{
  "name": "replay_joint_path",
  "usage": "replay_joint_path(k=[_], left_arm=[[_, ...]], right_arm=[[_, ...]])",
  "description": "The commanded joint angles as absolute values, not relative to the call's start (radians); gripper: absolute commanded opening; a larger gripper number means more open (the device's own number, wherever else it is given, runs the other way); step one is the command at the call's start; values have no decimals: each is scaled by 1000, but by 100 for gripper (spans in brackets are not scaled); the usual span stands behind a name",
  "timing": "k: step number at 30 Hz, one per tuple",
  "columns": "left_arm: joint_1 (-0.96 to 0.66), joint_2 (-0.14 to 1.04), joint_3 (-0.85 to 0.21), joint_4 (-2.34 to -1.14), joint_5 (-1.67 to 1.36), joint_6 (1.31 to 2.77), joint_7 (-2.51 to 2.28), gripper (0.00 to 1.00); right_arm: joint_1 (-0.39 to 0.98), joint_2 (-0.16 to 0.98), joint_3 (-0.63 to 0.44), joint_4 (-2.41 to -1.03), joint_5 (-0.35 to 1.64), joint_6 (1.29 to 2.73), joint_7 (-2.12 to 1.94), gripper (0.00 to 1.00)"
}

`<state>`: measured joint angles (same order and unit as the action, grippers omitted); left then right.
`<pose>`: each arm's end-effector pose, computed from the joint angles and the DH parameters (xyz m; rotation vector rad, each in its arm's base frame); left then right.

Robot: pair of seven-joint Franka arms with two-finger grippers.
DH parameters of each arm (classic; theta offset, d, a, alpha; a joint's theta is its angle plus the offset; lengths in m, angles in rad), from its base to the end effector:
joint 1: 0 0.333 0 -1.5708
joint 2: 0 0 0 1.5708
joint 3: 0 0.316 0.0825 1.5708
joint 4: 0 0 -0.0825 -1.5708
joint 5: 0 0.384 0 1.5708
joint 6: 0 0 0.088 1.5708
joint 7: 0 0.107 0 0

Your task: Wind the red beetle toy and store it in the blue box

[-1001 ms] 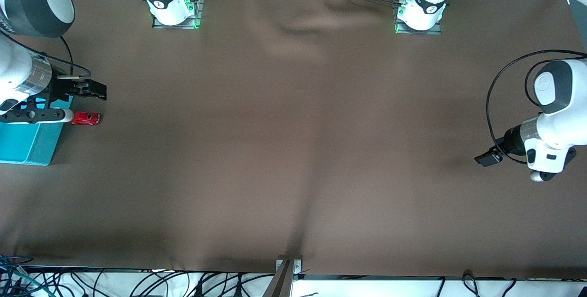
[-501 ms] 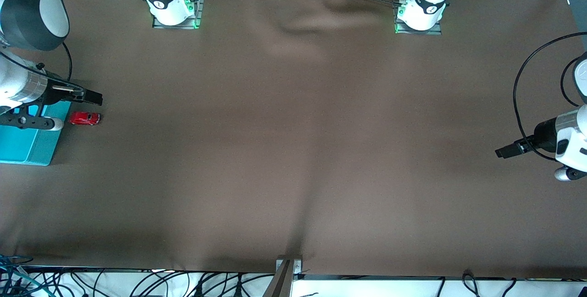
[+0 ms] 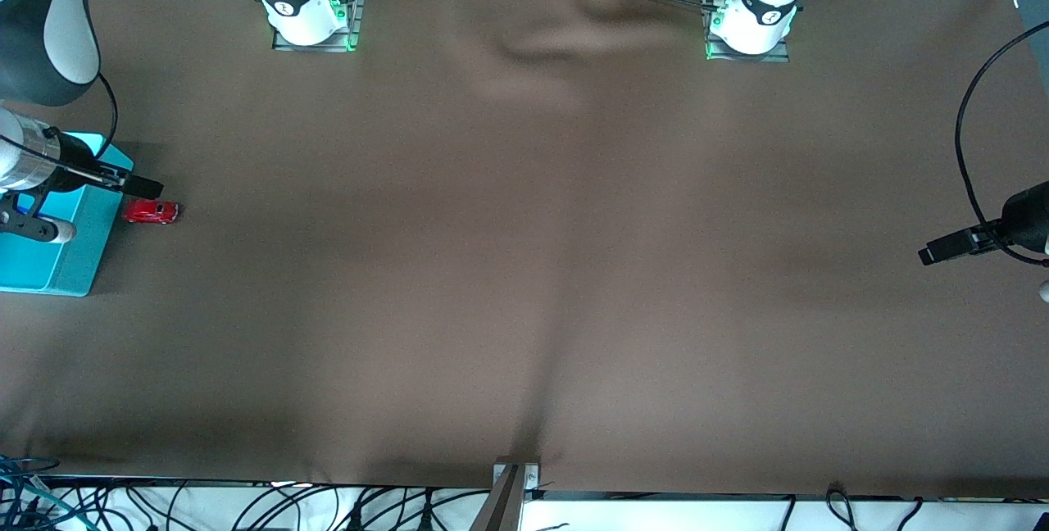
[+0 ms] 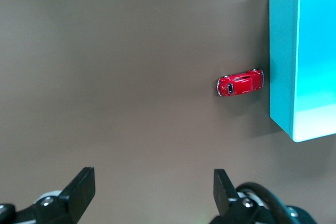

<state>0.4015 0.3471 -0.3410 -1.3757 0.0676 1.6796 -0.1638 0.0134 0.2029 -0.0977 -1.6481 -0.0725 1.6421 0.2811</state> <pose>0.6526 0.0806 0.5252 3.0744 0.3608 -0.0404 0.5978 -0.0538 0.4770 2.9688 -0.5291 -0.2997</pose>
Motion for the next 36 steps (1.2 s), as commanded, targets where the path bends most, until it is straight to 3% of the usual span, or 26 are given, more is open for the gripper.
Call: replay_joint_path(k=[1, 7, 12, 36], left_arm=[[402, 319, -344, -1341, 81, 1606, -106, 100], [394, 318, -345, -1276, 80, 1507, -106, 100], [396, 308, -359, -1259, 77, 1473, -106, 100], [394, 256, -402, -1239, 71, 1454, -103, 100]], right_arm=[[5, 202, -94, -1710, -78, 1730, 449, 100], [3, 210, -94, -1770, -87, 1835, 591, 100], [-2, 218, -95, -1776, -87, 1842, 621, 100], [-3, 271, -181, -1933, -113, 2097, 1038, 100]])
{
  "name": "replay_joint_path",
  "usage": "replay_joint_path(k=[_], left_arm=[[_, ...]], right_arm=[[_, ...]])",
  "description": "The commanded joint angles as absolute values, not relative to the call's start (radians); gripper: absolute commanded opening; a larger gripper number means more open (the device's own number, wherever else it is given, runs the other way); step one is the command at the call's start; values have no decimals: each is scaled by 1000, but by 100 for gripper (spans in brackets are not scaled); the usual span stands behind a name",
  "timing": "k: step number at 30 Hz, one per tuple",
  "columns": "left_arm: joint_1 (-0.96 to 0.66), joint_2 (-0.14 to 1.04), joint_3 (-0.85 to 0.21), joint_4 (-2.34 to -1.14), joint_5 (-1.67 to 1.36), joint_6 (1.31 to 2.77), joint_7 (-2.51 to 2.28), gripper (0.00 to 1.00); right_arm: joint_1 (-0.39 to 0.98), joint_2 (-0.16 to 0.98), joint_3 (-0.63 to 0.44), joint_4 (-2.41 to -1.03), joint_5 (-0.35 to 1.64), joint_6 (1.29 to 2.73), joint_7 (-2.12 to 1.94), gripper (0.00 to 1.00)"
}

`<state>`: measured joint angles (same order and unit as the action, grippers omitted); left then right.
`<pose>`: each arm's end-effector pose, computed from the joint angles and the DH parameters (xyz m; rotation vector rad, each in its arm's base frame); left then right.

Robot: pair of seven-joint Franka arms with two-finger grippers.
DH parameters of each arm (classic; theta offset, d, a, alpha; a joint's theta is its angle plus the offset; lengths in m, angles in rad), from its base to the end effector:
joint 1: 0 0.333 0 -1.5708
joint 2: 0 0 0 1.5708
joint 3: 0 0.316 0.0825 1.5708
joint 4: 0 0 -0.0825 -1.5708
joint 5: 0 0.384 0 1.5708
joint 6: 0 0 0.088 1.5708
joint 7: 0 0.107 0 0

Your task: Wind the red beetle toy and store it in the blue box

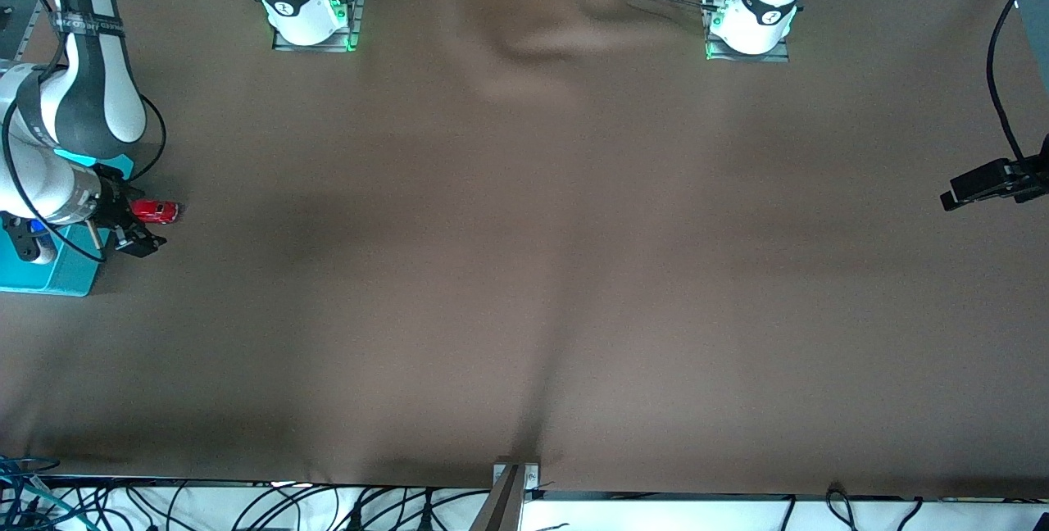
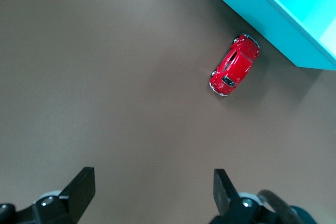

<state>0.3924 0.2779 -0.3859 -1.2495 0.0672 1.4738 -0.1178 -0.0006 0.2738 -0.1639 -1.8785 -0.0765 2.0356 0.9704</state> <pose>0.6220 0.0491 0.6119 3.0986 0.2194 -0.0560 0.5979 -0.0988 0.3588 2.5575 -1.5561 -0.0917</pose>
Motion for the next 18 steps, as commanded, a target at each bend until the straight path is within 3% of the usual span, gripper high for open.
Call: replay_joint_path(k=[1, 18], left_arm=[[394, 253, -405, -1239, 71, 1454, -103, 100], [403, 247, -449, -1238, 77, 1456, -103, 100]], right_arm=[[-5, 276, -183, -1940, -124, 2106, 1048, 100], [-15, 354, -273, -2014, -158, 2290, 1118, 100]])
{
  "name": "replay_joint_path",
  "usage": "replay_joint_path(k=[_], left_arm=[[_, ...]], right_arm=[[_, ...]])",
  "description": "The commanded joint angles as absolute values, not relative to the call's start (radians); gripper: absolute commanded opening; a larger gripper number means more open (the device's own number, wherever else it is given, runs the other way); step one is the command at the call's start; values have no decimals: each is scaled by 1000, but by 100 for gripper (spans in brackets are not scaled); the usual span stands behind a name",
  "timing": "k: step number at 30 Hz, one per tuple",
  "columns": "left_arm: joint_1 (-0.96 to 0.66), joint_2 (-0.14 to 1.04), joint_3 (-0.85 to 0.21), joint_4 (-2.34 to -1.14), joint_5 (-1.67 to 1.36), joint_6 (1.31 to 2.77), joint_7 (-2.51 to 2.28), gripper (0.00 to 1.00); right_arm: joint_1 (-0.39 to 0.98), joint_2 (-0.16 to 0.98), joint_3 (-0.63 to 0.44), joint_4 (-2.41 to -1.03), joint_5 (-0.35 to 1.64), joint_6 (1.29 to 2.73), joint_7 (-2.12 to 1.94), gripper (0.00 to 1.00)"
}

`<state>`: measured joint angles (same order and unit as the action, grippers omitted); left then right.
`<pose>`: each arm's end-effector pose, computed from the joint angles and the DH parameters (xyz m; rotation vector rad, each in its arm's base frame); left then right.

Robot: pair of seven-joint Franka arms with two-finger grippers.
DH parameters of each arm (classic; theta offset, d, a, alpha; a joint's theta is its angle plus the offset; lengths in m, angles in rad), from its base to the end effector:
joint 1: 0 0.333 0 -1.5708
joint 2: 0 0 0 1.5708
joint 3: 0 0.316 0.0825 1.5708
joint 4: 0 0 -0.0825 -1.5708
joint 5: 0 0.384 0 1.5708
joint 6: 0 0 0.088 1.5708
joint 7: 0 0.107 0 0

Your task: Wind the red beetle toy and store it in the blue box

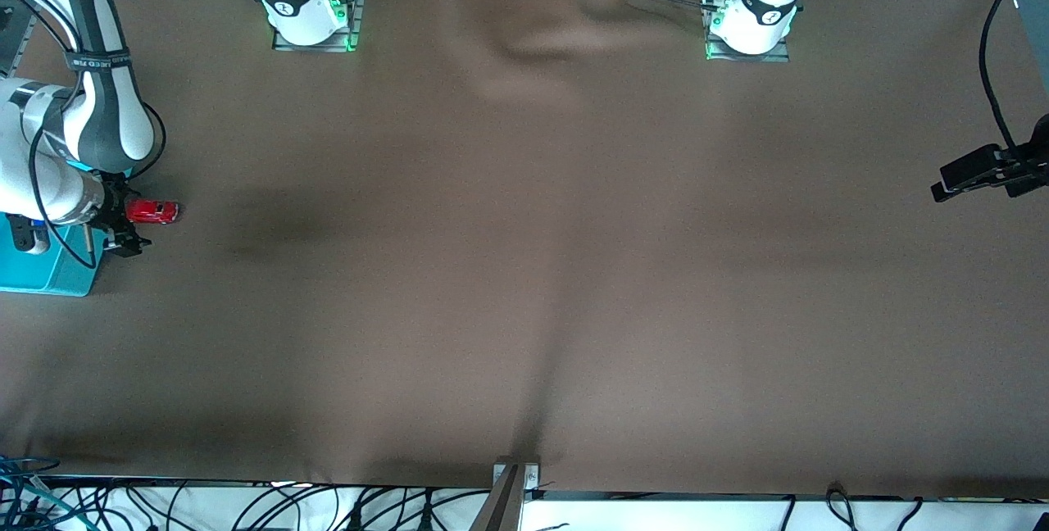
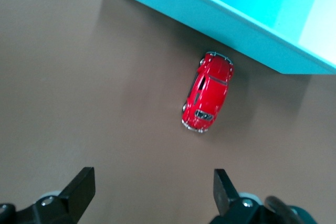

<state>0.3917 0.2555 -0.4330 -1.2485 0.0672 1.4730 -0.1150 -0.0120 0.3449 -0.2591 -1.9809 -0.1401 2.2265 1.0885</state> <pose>0.6162 0.0215 0.6280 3.0997 0.1426 -0.0177 0.5767 -0.1595 0.2914 2.3667 -1.7223 -0.0091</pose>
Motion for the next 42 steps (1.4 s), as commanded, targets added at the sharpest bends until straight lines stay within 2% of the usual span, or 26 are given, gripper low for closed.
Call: replay_joint_path(k=[1, 11, 15, 19, 26, 31, 36, 42], left_arm=[[403, 247, -446, -1238, 75, 1456, -103, 100], [374, 239, -434, -1239, 75, 1456, -103, 100], [293, 219, -348, -1238, 72, 1456, -103, 100], [177, 199, -218, -1244, 69, 1456, -103, 100], [98, 178, -146, -1258, 67, 1456, -101, 100], [-34, 169, 1, -1261, 57, 1454, -97, 100], [-28, 169, 40, -1278, -23, 1454, -89, 100], [-20, 169, 35, -1278, -29, 1454, -87, 100]], right_arm=[[-17, 362, -273, -2016, -160, 2302, 1130, 100], [-29, 410, -273, -2074, -161, 2404, 1235, 100], [-34, 419, -290, -2085, -161, 2404, 1236, 100], [-35, 419, -310, -2097, -163, 2401, 1235, 100], [-35, 431, -354, -2097, -163, 2401, 1226, 100], [-47, 439, -361, -2102, -163, 2401, 1233, 100], [-69, 439, -361, -2111, -163, 2404, 1230, 100], [-86, 459, -360, -2111, -163, 2413, 1221, 100]])
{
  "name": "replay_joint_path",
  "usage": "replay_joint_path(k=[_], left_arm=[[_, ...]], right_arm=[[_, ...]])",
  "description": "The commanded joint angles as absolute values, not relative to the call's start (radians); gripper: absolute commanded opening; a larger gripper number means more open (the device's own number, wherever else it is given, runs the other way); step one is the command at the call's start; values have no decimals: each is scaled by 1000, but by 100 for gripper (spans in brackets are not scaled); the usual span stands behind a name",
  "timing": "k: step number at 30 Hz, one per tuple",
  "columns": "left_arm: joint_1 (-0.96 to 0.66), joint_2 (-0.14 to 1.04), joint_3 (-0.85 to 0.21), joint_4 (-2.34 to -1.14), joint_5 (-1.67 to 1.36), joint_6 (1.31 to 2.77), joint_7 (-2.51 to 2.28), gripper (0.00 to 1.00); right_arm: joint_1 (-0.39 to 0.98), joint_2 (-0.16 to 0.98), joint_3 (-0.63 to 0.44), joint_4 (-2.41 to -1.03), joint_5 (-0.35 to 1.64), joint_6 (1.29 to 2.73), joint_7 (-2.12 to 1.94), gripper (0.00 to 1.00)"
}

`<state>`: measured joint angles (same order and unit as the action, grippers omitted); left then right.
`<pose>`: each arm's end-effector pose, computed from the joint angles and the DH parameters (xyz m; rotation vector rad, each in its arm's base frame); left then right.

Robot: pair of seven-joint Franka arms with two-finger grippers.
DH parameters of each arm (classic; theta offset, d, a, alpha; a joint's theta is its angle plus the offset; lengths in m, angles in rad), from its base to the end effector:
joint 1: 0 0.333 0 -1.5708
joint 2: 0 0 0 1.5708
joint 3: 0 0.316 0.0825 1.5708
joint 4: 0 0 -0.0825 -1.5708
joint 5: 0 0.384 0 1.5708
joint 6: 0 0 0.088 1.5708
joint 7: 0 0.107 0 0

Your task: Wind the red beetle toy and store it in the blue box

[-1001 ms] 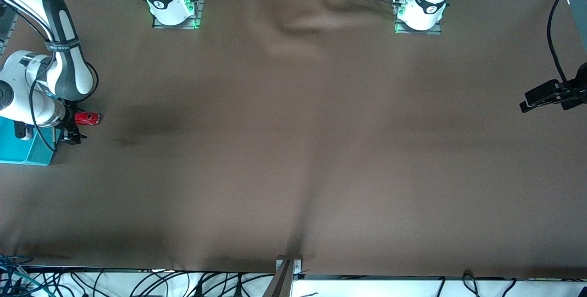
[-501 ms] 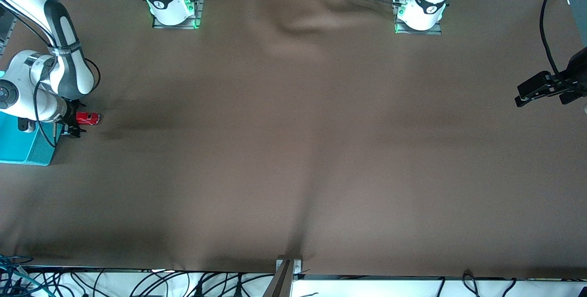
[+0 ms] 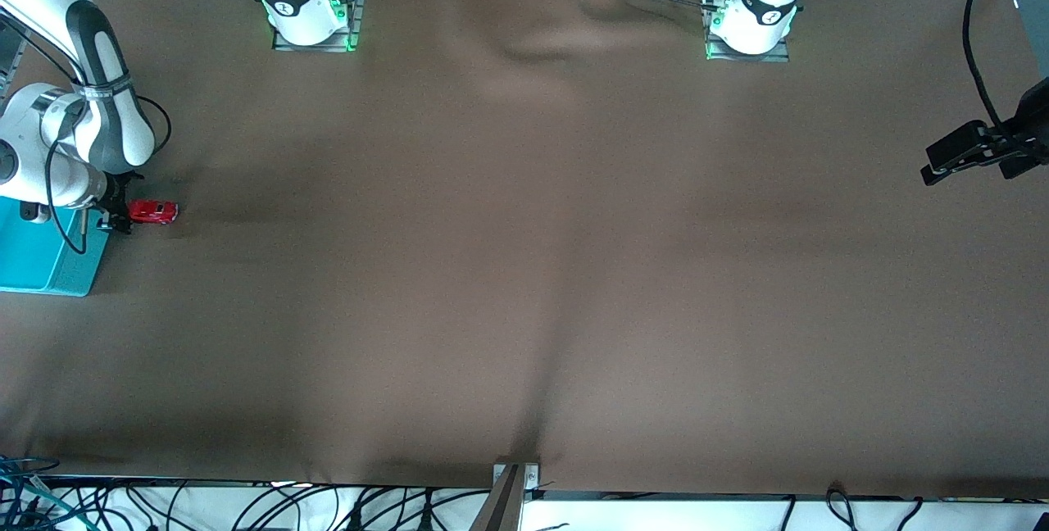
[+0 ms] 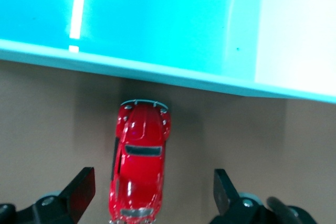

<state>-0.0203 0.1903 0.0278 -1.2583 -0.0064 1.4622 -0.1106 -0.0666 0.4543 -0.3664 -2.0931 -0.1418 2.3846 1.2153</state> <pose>0.6013 0.0018 0.6506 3.1344 0.1833 0.0213 0.5163 -0.2409 0.2058 2.0759 -1.9623 -0.0494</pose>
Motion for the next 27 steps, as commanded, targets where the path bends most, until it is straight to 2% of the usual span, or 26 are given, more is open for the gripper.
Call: replay_joint_path(k=[1, 15, 16, 22, 27], left_arm=[[-20, 169, 35, -1278, -29, 1454, -87, 100], [-26, 173, 34, -1267, -26, 1454, -87, 100], [-29, 175, 34, -1267, -26, 1454, -89, 100], [-31, 175, 34, -1266, -29, 1454, -101, 100], [-26, 175, 35, -1267, -29, 1454, -100, 100]], right_arm=[[-87, 460, -360, -2111, -163, 2416, 1221, 100], [-92, 489, -351, -2123, -158, 2460, 1233, 100], [-92, 491, -353, -2123, -158, 2462, 1233, 96], [-92, 492, -353, -2123, -152, 2473, 1233, 33], [-92, 492, -353, -2125, -147, 2487, 1233, 5]])
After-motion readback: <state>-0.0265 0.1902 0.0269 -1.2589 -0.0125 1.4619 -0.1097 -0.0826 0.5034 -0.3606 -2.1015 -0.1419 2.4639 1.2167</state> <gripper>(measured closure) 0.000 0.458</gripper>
